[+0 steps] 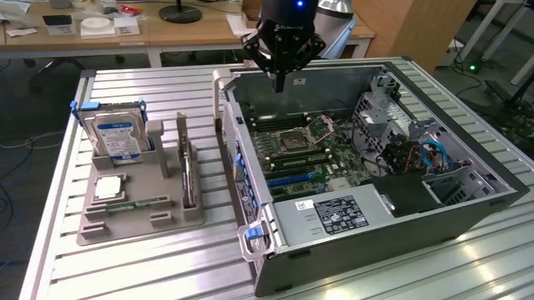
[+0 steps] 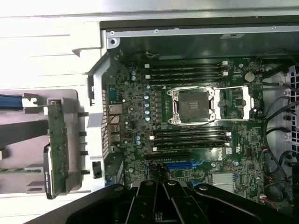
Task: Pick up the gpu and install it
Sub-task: 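Reach for the gpu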
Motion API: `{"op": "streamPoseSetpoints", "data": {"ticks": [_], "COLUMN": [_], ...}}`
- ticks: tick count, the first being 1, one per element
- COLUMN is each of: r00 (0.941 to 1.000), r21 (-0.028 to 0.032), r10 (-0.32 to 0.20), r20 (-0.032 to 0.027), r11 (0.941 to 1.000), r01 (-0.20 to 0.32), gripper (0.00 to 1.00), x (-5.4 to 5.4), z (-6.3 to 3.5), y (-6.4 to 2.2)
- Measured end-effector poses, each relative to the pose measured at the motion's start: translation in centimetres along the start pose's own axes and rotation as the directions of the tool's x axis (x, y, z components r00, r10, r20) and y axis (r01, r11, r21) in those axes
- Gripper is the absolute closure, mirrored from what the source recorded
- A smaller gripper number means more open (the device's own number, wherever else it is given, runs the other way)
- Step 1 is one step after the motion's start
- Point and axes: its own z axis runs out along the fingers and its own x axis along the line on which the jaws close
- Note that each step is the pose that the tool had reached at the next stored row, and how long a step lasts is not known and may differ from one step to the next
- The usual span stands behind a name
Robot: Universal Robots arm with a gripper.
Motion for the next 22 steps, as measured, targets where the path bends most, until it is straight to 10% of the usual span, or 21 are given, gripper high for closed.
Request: {"op": "streamPoseSetpoints", "data": {"ticks": [22], "r00": [1.0], "r21": [0.0001], "r10": [0.0], "r20": [0.0], "r11": [1.0], "r01": [0.0], "gripper": [0.89], "x": [5.5], "z": [-0.15], "y": [-0.49]}}
